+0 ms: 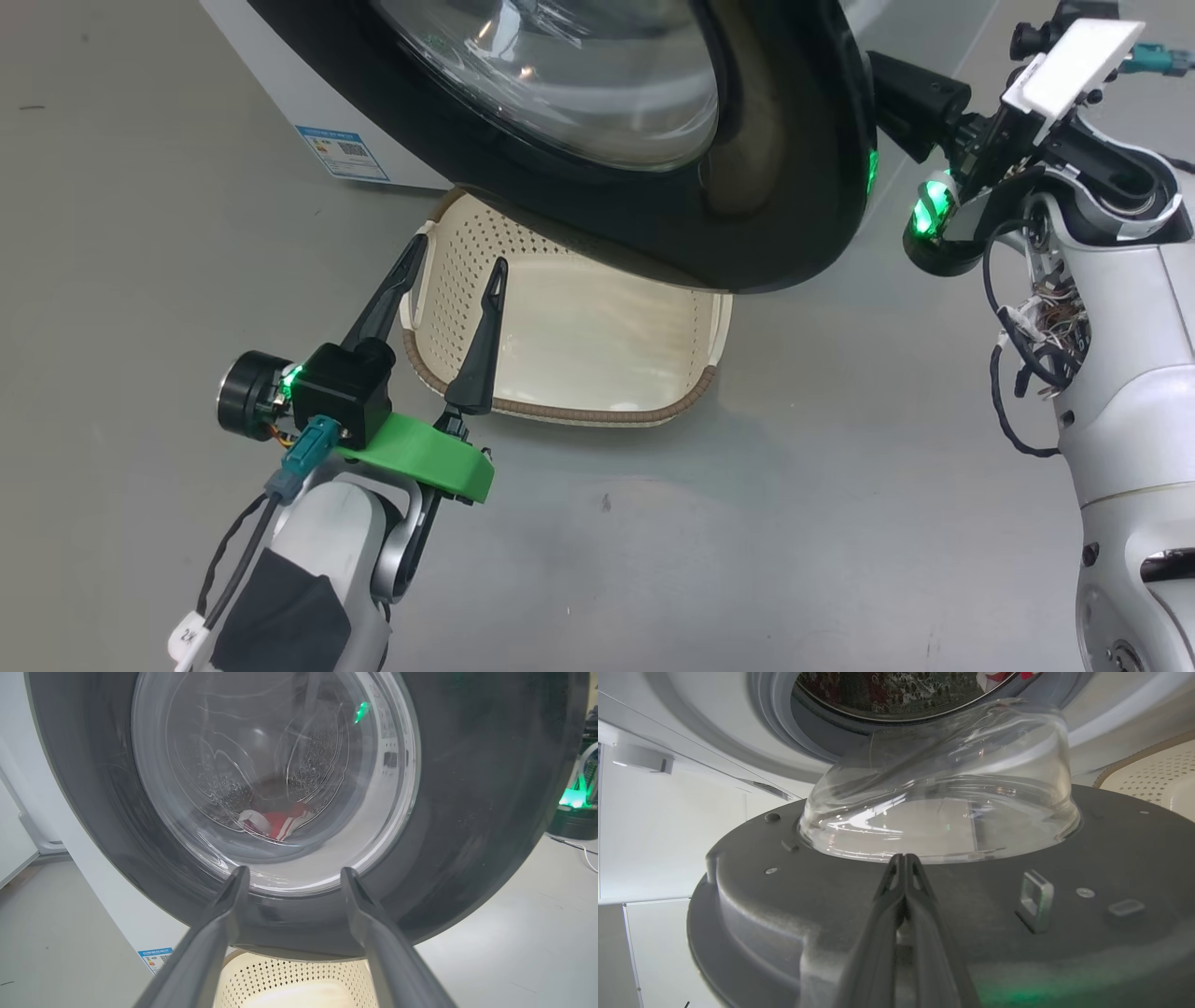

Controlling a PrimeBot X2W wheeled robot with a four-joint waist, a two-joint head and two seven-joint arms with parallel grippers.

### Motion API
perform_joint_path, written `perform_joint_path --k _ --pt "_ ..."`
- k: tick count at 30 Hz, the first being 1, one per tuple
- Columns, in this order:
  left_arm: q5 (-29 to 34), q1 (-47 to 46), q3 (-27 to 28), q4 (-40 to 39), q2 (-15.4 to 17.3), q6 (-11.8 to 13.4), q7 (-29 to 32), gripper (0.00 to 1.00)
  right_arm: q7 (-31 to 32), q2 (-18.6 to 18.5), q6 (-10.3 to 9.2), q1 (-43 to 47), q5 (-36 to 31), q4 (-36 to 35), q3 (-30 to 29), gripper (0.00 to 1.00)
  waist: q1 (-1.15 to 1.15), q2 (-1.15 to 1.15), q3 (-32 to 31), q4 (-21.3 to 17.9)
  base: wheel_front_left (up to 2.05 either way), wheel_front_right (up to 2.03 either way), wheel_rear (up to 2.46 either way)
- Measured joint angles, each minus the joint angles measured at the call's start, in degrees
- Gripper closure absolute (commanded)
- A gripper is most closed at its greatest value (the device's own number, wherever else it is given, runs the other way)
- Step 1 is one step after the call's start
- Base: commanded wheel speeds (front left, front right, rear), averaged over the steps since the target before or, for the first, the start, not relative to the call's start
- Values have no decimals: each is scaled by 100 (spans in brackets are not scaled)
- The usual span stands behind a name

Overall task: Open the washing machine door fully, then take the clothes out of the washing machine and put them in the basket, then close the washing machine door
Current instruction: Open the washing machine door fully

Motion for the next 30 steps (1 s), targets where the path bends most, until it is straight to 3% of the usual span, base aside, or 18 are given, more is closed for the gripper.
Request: perform_joint_path --k 14,30 --pt "-53 181 -18 35 1 1 0 0 482 127 47 701 188 -506 464 100 0 0 -300 75 0 0 0" --pt "-129 349 -47 68 3 2 0 0 608 160 48 1563 400 -1295 946 100 0 0 -508 355 0 0 0"
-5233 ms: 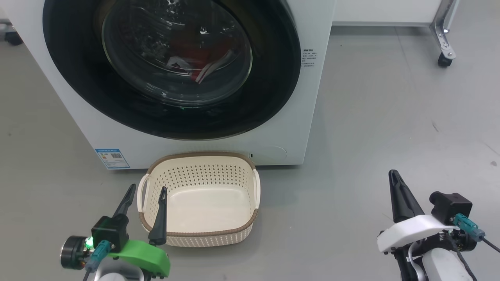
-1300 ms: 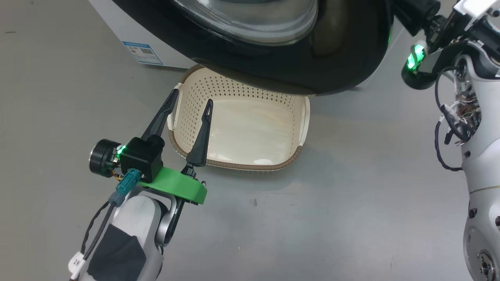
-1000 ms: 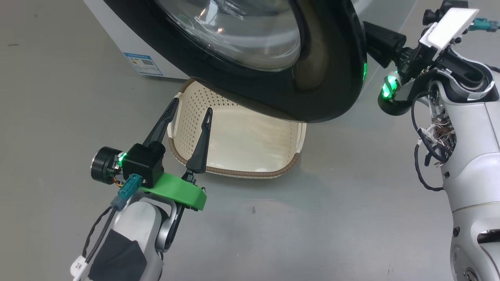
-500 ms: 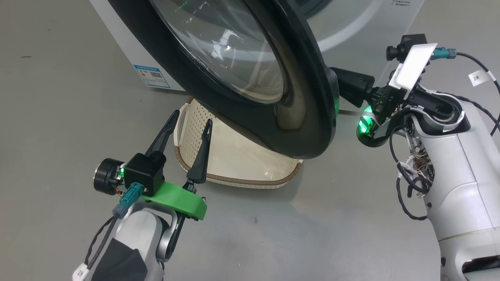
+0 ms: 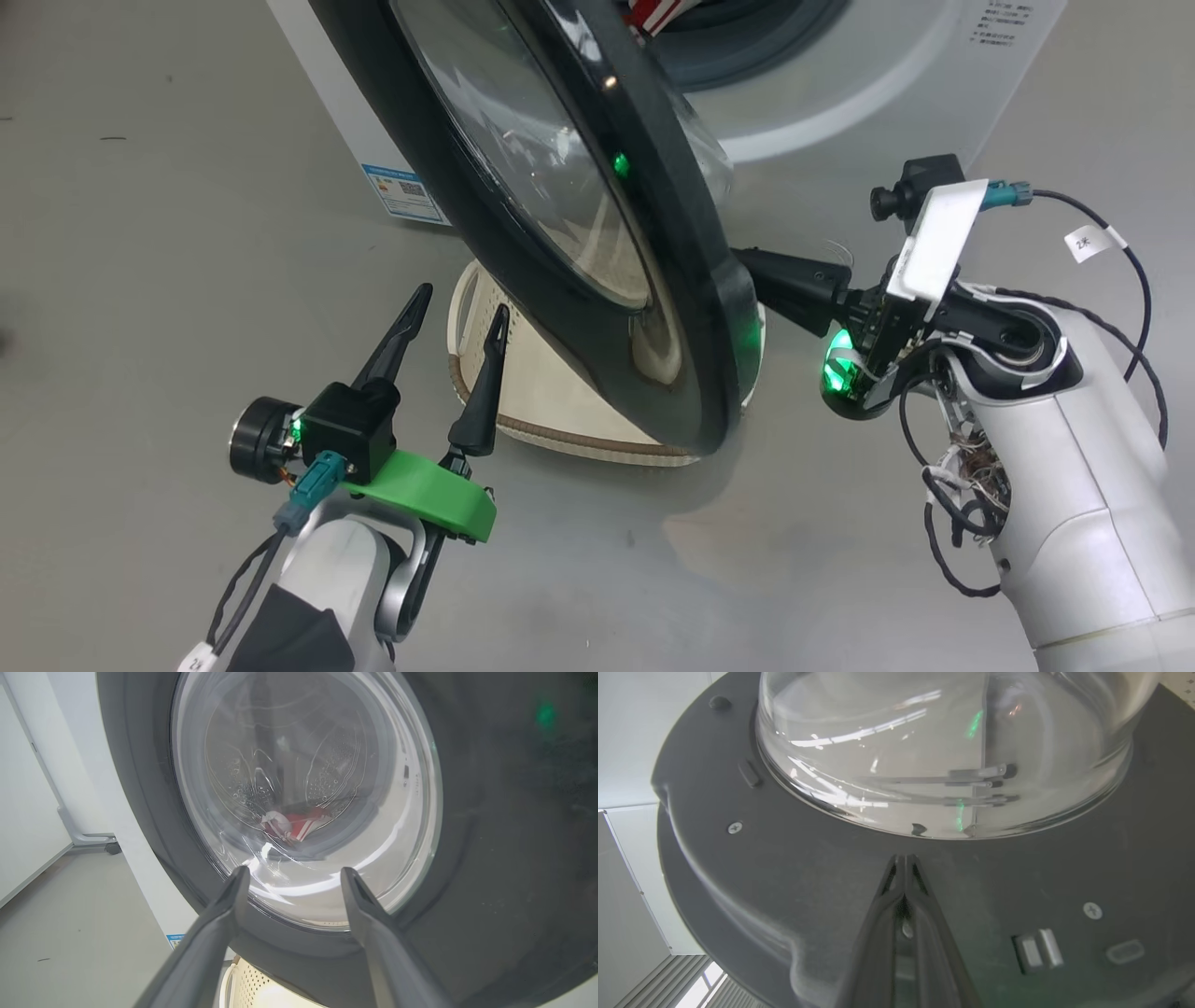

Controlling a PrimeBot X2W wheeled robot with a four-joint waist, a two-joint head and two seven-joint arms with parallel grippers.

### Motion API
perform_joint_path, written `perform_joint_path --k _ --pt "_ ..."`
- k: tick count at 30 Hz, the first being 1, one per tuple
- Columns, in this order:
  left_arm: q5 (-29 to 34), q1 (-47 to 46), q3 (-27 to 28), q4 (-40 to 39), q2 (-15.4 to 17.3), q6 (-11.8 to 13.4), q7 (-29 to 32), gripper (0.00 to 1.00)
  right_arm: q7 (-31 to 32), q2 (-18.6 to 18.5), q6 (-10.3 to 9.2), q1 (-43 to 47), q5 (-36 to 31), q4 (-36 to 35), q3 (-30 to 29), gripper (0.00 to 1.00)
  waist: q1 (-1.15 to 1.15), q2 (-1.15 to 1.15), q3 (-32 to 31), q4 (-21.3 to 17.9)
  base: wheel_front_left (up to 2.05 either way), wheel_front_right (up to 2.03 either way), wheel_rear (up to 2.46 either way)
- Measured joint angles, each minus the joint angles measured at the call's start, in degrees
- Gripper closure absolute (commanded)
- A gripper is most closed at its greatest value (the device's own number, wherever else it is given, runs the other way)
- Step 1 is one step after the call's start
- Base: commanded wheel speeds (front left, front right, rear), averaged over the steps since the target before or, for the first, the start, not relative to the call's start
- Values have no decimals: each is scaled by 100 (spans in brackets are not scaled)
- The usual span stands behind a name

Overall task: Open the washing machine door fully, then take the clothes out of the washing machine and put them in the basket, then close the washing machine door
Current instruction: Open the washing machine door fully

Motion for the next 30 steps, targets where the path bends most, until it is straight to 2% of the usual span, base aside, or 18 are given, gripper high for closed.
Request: perform_joint_path --k 9,30 --pt "-85 107 21 16 -1 33 0 0 -37 3 0 409 235 -287 426 100 0 0 -91 188 0 0 0" --pt "-269 273 54 -18 0 204 0 0 -733 10 0 840 398 -770 1127 100 0 0 -228 783 0 0 0"
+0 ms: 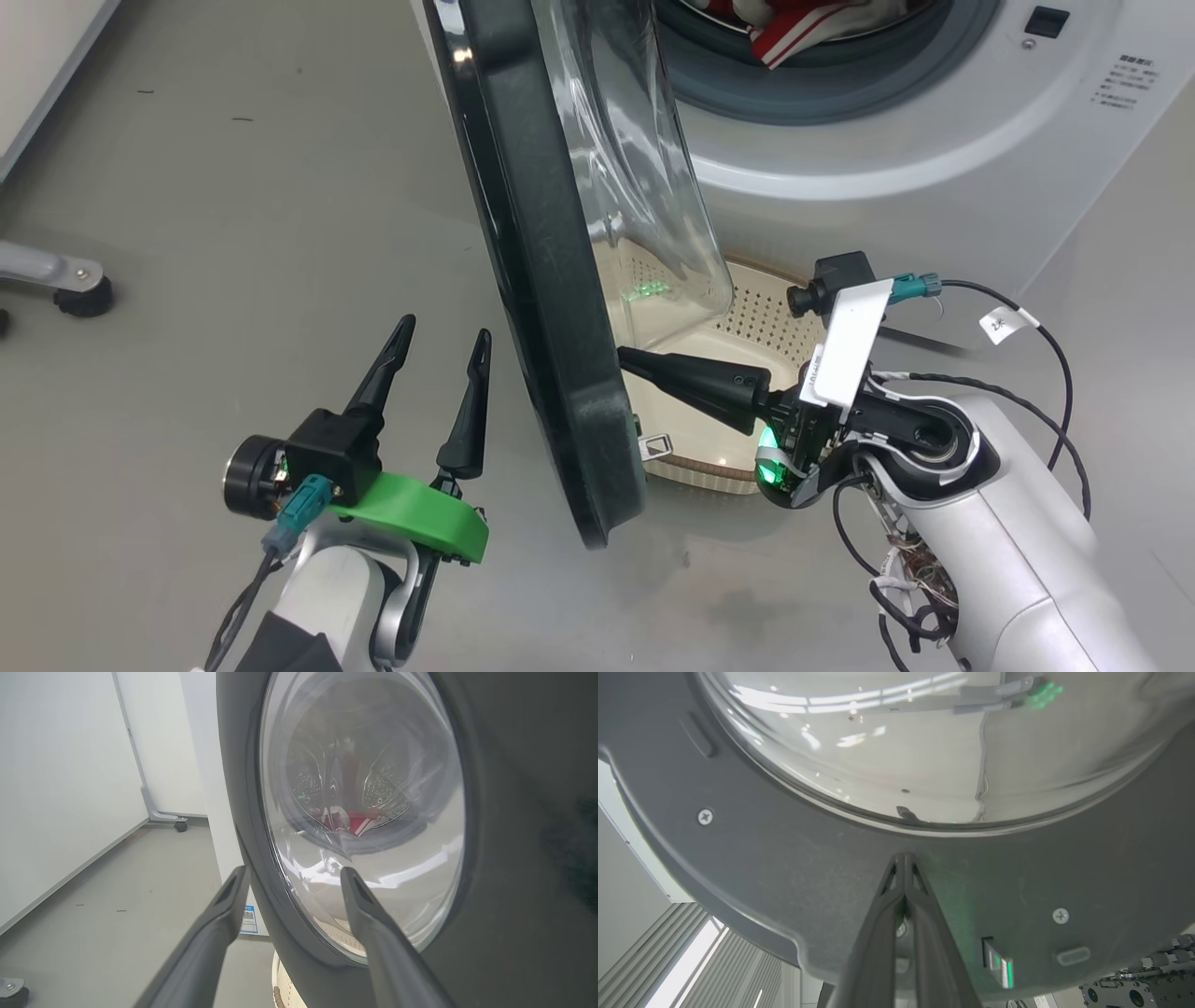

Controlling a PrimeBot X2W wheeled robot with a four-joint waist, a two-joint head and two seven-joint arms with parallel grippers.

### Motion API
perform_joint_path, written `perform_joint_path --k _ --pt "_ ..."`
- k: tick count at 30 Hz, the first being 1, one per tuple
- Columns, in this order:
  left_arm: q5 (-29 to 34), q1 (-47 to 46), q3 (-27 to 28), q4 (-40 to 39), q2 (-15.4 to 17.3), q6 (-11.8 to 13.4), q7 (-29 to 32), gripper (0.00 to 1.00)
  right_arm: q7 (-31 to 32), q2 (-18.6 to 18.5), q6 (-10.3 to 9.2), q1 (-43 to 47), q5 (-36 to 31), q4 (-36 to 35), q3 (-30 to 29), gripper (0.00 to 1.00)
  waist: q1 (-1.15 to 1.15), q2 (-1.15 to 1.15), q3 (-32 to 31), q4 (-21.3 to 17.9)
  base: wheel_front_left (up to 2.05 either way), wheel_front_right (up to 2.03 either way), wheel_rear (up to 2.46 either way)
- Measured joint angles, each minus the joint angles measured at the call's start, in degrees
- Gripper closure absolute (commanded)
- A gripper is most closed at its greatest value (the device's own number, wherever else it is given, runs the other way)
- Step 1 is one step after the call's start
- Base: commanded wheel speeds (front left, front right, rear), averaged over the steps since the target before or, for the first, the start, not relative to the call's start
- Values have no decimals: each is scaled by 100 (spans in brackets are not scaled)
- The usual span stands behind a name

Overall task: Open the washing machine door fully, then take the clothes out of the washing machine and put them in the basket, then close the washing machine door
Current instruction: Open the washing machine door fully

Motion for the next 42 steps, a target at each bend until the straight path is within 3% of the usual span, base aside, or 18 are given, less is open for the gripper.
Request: perform_joint_path --k 16,25,29,30,31,32,42 --pt "-89 122 41 7 0 60 0 0 -483 2 0 171 216 -142 338 100 0 0 -95 168 0 0 0" --pt "-89 209 133 10 3 107 0 0 -1063 27 0 509 336 -347 -220 100 0 0 -148 128 0 0 0" --pt "-82 238 147 44 2 107 0 0 -1582 24 0 843 185 -439 -759 100 0 0 -207 64 0 0 0" --pt "-82 240 148 53 3 107 0 0 -1670 12 0 920 175 -470 -856 66 0 0 -225 52 0 0 0" --pt "-82 241 153 66 3 107 0 0 -1801 -7 0 1005 125 -494 -954 66 0 0 -243 40 0 0 0" --pt "-82 244 162 76 3 107 0 0 -1909 -21 0 1084 65 -510 -1032 0 0 0 -261 28 0 0 0" --pt "-79 377 240 127 3 110 0 0 -3294 -439 0 1639 -1296 -700 -1638 0 0 0 -370 -126 0 0 0"
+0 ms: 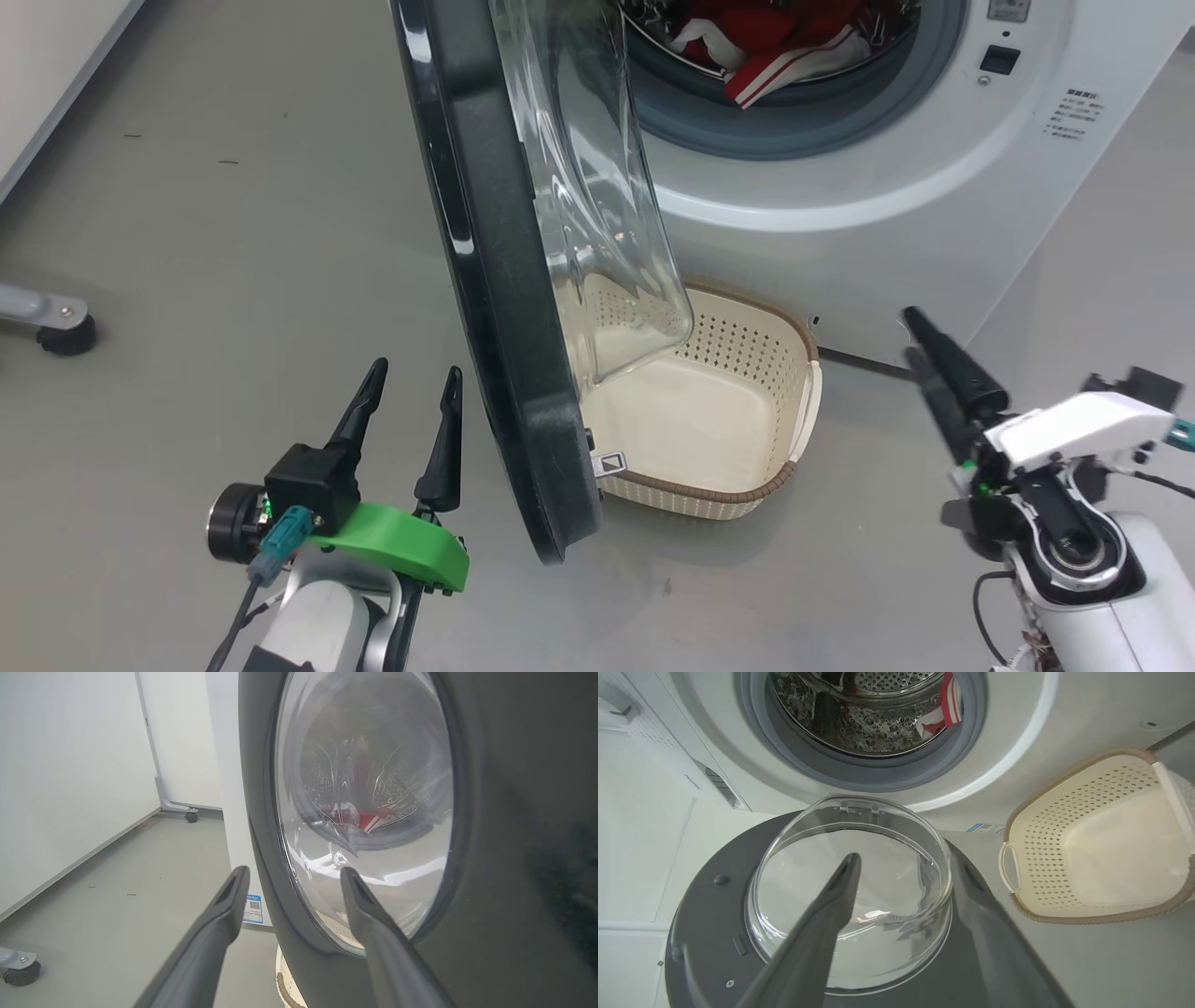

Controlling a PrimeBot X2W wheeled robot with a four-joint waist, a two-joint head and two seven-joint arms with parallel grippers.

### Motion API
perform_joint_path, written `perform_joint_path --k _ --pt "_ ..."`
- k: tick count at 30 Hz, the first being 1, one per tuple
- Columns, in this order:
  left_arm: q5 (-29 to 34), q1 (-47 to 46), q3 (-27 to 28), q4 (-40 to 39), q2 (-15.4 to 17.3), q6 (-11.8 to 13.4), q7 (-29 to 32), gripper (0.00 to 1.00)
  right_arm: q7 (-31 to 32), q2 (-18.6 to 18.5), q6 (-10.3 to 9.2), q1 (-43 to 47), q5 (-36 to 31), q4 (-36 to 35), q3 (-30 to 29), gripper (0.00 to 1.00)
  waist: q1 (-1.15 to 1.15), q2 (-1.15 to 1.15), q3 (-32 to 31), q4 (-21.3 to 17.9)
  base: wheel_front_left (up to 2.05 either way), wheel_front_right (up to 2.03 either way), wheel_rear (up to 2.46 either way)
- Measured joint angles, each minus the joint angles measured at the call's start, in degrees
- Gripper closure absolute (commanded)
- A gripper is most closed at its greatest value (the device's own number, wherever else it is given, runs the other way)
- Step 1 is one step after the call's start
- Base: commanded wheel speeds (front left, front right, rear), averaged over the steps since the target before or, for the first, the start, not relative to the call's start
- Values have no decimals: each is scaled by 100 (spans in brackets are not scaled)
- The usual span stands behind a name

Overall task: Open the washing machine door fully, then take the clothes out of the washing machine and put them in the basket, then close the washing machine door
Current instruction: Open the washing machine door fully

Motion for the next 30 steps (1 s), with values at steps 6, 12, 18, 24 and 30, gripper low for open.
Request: perform_joint_path --k 6,12,18,24,30 --pt "69 36 2 31 1 0 0 0 -1114 -221 0 186 -1088 -58 -327 0 0 0 -33 -25 0 0 0" --pt "100 36 23 48 1 -4 0 0 -1951 -446 1 217 -2226 48 -200 0 0 0 -41 -26 0 0 0" --pt "100 36 62 74 0 -7 0 0 -2702 -855 -21 327 -3706 278 125 0 0 0 -64 -19 0 0 0" --pt "145 36 69 103 1 -34 0 0 -2908 -1094 -330 279 -5036 325 636 0 0 0 -79 -10 0 0 0" --pt "149 36 100 131 1 -40 0 0 -2907 -1095 -613 196 -5768 363 873 0 0 0 -89 -4 0 0 0"
